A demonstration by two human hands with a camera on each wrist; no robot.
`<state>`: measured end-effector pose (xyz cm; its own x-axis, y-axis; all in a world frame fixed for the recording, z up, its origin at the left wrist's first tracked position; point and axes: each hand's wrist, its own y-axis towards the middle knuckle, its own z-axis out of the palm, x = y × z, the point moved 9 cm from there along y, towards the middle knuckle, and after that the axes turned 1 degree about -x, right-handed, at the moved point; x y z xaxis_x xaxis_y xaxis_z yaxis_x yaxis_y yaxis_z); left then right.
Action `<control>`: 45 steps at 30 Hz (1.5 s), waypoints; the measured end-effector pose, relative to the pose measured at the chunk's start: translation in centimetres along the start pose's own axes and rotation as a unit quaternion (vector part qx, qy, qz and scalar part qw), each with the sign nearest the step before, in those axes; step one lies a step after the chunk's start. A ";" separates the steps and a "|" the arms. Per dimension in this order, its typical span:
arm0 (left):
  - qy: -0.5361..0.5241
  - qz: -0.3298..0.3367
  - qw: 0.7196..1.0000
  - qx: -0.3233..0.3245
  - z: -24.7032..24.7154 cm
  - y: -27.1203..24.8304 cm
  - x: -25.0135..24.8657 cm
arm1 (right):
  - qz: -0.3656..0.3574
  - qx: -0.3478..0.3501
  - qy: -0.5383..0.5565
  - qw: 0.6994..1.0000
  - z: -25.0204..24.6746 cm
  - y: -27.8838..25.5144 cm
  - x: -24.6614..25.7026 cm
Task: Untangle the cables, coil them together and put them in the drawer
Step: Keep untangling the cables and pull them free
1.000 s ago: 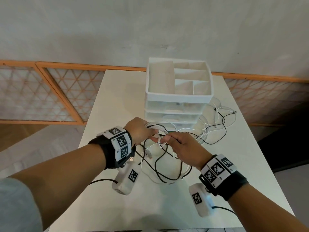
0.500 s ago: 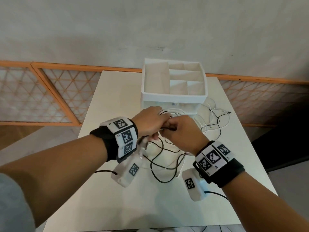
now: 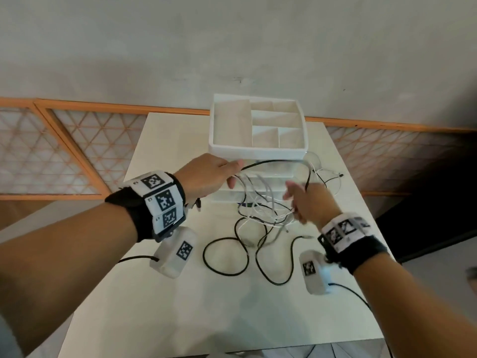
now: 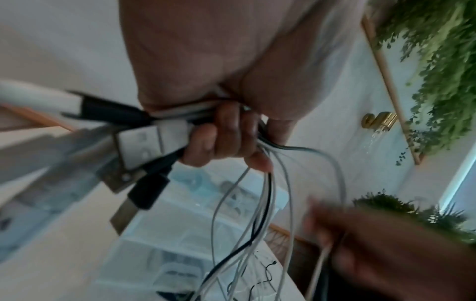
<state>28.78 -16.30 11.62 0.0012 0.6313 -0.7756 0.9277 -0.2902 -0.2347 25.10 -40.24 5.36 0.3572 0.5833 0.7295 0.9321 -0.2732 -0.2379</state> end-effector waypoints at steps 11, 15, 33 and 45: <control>-0.128 0.016 0.979 -0.157 -4.6 0.2 1.8 | 0.105 -0.004 -0.190 0.976 -1.1 0.4 -5.4; -0.092 -0.021 0.987 -0.129 -3.2 0.7 3.0 | 0.007 -0.051 -0.074 0.996 -3.7 0.0 1.1; -0.130 -0.064 0.985 -0.098 -1.4 2.2 5.0 | -0.255 -0.247 0.236 0.905 -13.7 -1.2 11.5; -0.069 -0.049 0.994 -0.063 -0.1 1.4 4.6 | -0.283 -0.265 0.136 0.912 -14.4 -0.8 11.2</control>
<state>30.16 -13.74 7.73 -0.1355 0.5448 -0.8276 0.9600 -0.1345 -0.2457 27.53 -44.49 22.99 -0.2666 0.5546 0.7882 0.7768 -0.3605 0.5164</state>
